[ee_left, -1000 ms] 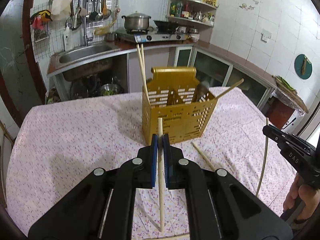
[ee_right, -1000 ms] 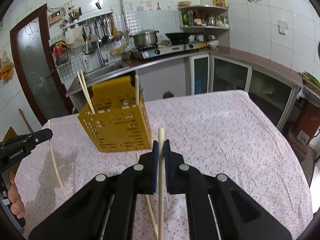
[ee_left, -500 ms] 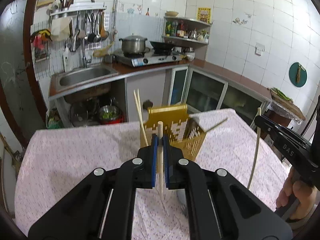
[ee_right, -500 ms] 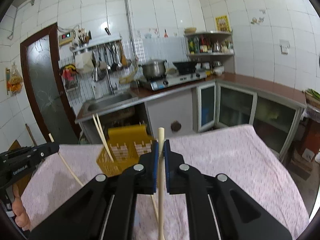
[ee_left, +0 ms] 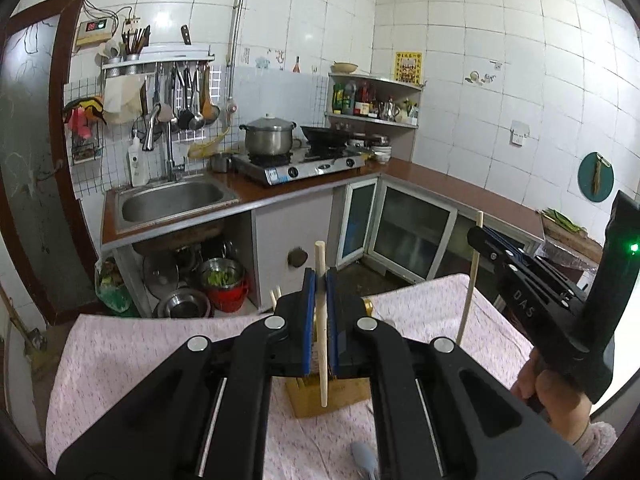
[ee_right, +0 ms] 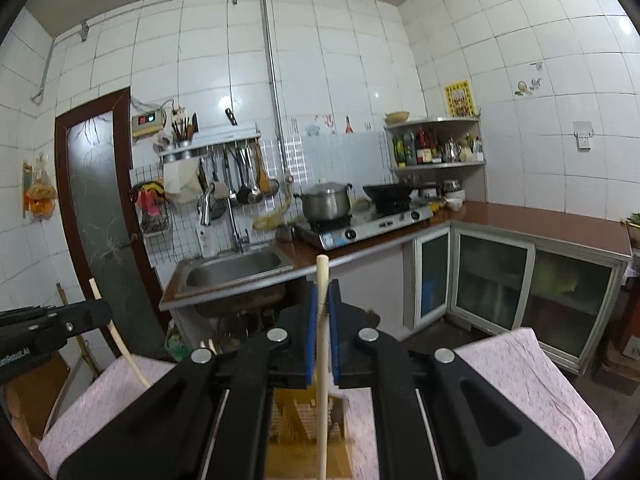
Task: Organize utensils
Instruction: 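Lift both held chopsticks and carry them above the yellow holder, then lower both chopsticks into the yellow holder and open both tools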
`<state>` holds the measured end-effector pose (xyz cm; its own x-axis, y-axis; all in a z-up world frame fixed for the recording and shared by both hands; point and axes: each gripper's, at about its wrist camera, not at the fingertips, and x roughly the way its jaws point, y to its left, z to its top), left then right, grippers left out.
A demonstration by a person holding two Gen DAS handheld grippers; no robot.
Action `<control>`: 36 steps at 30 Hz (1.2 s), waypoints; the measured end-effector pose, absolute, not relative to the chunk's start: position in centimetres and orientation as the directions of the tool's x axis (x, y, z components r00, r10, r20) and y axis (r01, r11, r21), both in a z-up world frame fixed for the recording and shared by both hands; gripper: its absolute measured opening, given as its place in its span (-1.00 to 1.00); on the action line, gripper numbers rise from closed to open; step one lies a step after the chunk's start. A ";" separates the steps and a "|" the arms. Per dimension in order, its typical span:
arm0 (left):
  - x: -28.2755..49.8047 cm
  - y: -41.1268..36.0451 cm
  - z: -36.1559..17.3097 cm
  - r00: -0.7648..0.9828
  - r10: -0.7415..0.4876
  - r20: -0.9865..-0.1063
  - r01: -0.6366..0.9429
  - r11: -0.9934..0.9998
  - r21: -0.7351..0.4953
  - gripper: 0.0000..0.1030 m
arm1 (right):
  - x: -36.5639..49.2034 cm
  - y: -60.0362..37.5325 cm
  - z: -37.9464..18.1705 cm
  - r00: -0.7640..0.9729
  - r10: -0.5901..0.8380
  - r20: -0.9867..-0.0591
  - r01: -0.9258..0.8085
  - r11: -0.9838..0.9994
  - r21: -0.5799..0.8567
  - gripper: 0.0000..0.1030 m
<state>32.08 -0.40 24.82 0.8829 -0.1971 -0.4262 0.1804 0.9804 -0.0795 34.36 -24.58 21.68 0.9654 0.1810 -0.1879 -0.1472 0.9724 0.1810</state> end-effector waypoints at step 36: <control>39.2 0.6 9.4 0.762 -0.216 -0.610 0.144 0.976 -0.165 -0.62 | 38.8 -22.0 12.4 0.936 0.149 -0.318 -0.134 0.989 0.068 -0.42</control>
<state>39.20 0.63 9.39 0.7624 -0.2161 -0.6100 0.1443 0.9756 -0.1652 38.83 -22.02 12.36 0.9362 0.1490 -0.3185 -0.1342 0.9886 0.0678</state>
